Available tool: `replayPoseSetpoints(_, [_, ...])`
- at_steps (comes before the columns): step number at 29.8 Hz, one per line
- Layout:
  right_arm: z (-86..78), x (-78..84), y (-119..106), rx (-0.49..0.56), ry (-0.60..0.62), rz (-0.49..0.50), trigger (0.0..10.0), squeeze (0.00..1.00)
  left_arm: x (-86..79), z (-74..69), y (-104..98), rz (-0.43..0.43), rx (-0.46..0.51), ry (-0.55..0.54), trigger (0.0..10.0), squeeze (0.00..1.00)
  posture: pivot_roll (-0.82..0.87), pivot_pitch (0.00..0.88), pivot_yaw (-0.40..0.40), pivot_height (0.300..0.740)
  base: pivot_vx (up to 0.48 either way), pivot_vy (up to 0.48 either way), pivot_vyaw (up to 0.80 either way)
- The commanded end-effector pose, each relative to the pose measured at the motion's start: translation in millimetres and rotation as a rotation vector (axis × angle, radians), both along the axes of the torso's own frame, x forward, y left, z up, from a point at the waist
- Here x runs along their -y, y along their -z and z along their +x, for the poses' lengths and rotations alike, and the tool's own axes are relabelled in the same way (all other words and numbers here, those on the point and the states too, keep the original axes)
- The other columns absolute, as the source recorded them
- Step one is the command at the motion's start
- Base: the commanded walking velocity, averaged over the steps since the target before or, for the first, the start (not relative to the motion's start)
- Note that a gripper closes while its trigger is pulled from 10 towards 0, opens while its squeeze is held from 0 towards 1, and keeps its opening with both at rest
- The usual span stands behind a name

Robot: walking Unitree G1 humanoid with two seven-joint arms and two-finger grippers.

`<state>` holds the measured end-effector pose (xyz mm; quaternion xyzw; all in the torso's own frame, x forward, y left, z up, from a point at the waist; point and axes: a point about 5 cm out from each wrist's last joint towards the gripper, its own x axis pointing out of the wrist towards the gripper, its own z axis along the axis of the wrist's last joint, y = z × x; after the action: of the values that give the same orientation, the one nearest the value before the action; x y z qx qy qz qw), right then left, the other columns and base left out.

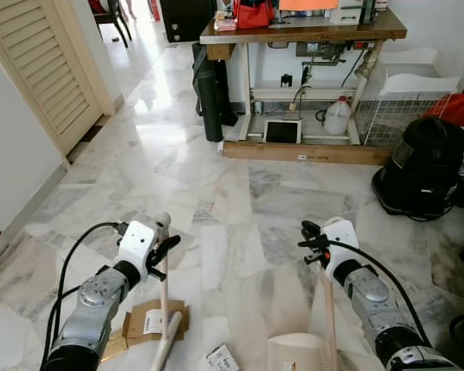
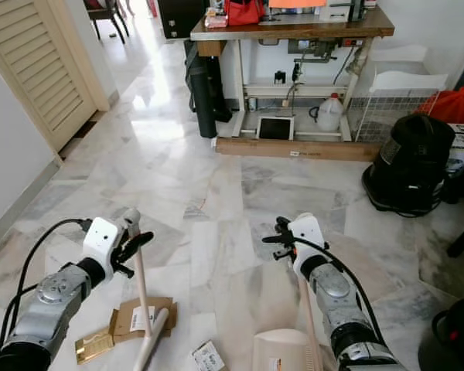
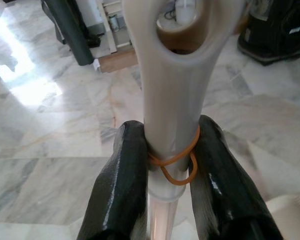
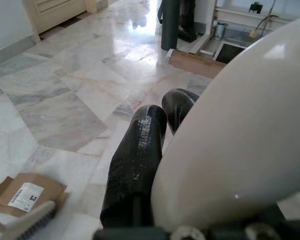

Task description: Sweep floor

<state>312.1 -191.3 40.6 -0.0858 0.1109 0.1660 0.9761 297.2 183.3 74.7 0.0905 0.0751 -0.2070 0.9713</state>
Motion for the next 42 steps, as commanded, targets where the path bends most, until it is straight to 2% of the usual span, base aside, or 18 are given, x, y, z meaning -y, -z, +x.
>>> replayPoseSetpoints(1, [-4.0,-6.4,7.0,-0.037,-0.017,0.025,10.0,0.00,-5.6,2.6,-5.4,-0.007,0.013,-0.013,10.0,0.00,0.08,0.000,0.094,0.740,0.000,0.000,0.00])
replayPoseSetpoints(9, [-11.6,-14.4,16.5,-0.090,-0.037,0.129,10.0,0.00,-6.4,-0.2,0.5,-0.019,-0.034,-0.002,10.0,0.00,0.08,0.000,0.105,0.740,0.000,0.000,0.00])
replayPoseSetpoints(17, [-21.6,-21.9,27.2,-0.123,-0.064,0.122,10.0,0.00,-6.9,-2.7,10.5,-0.050,-0.151,0.038,10.0,0.00,0.08,0.000,0.111,0.740,0.000,0.000,0.00])
replayPoseSetpoints(23, [-22.3,-20.2,27.9,-0.109,-0.056,0.058,10.0,0.00,-7.1,-4.8,15.1,-0.096,-0.213,0.053,10.0,0.00,0.08,0.000,0.113,0.740,0.000,0.000,0.00])
replayPoseSetpoints(25, [-20.3,-16.4,25.9,-0.072,-0.026,-0.046,10.0,0.00,-8.0,-4.6,16.7,-0.118,-0.226,0.047,10.0,0.00,0.07,0.000,0.114,0.740,0.000,0.000,0.00])
replayPoseSetpoints(28, [-19.5,-15.8,24.6,-0.049,0.010,-0.047,10.0,0.00,-9.3,-3.7,16.5,-0.133,-0.226,0.034,10.0,0.00,0.07,0.000,0.116,0.740,0.000,0.000,0.00])
replayPoseSetpoints(32, [-22.1,-20.9,28.1,-0.066,-0.005,-0.035,10.0,0.00,-9.4,-3.3,16.7,-0.132,-0.229,0.033,10.0,0.00,0.08,0.000,0.118,0.740,0.000,0.000,0.00])
replayPoseSetpoints(35, [-25.2,-28.7,31.5,-0.074,-0.028,-0.026,10.0,0.00,-10.0,-0.5,13.4,-0.186,-0.226,0.012,10.0,0.00,0.08,0.000,0.119,0.740,0.000,0.000,0.00])
replayPoseSetpoints(39, [-24.7,-29.8,31.2,-0.064,-0.021,-0.040,10.0,0.00,-12.0,4.2,7.5,-0.289,-0.215,-0.025,10.0,0.00,0.08,0.000,0.117,0.740,0.000,0.000,0.00])
replayPoseSetpoints(41, [-24.0,-28.8,29.9,-0.042,-0.018,-0.084,10.0,0.00,-13.9,5.7,5.8,-0.310,-0.209,-0.039,10.0,0.00,0.08,0.000,0.116,0.740,0.000,0.000,0.00])
replayPoseSetpoints(42, [-23.0,-26.9,28.4,-0.015,-0.016,-0.154,10.0,0.00,-14.9,5.9,5.5,-0.309,-0.207,-0.043,10.0,0.00,0.08,0.000,0.116,0.740,0.000,0.000,0.00])
